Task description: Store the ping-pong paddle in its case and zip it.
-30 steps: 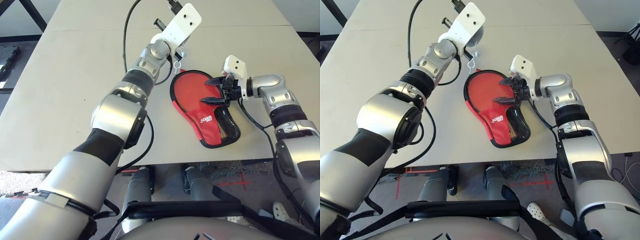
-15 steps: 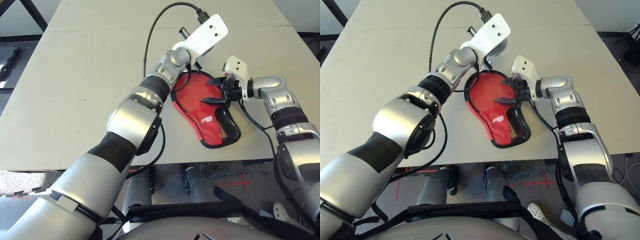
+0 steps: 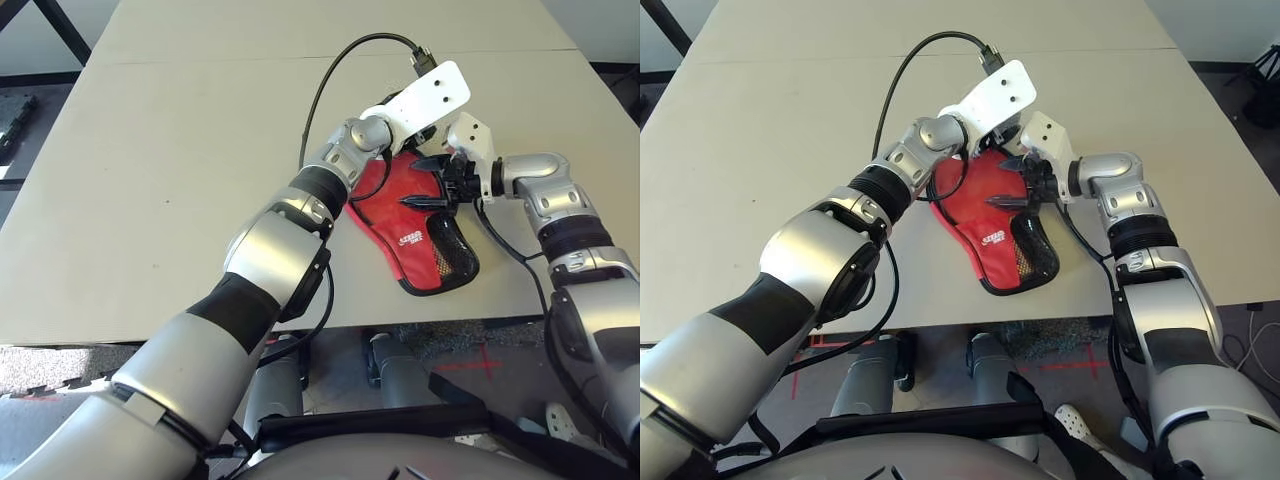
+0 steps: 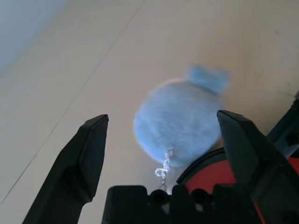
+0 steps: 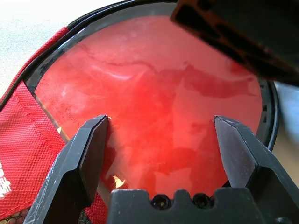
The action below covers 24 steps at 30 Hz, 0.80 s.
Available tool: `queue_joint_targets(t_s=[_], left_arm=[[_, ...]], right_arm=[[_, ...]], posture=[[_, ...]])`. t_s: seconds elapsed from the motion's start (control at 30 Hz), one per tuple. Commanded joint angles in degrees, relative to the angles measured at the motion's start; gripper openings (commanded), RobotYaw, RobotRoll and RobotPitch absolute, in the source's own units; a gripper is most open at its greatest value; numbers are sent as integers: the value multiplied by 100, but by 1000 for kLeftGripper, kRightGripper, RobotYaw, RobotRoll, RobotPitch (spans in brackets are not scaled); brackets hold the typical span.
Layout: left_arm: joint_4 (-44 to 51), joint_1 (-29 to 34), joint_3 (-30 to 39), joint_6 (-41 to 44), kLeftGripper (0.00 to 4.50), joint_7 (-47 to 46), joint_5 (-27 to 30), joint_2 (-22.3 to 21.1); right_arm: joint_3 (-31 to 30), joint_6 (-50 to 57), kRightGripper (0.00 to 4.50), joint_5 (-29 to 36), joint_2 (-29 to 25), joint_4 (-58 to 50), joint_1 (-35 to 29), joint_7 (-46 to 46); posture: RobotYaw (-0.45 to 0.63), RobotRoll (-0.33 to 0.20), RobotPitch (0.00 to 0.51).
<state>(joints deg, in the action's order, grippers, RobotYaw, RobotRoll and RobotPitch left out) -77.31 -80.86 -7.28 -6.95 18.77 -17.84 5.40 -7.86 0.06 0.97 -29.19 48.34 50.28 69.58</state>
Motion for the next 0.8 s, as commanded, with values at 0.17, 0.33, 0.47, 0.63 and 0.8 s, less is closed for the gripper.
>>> queue_joint_targets(t_s=[0.17,0.33,0.47,0.63,0.8], left_arm=[[80,-154,56,-111,4480,245,73,-442],[132,-140,29,-203,4480,682,72,-820],[254,3,5,-376,4480,1399,110,-1268],[560,386,162,-544,4480,2435,484,-1574],[1328,1136,111,-661,4480,3558,820,-1766]], right_arm=[[-302,146,4500,-367,-16,438,-375,-110],[-300,121,4500,-369,-5,484,-353,-119],[-298,98,4500,-377,-7,539,-318,-123],[-298,49,4500,-392,-10,628,-272,-129],[-311,22,4500,-407,-14,701,-218,-116]], posture=[[-99,0,246],[-85,0,245],[-74,0,242],[-62,0,238],[-51,0,232]])
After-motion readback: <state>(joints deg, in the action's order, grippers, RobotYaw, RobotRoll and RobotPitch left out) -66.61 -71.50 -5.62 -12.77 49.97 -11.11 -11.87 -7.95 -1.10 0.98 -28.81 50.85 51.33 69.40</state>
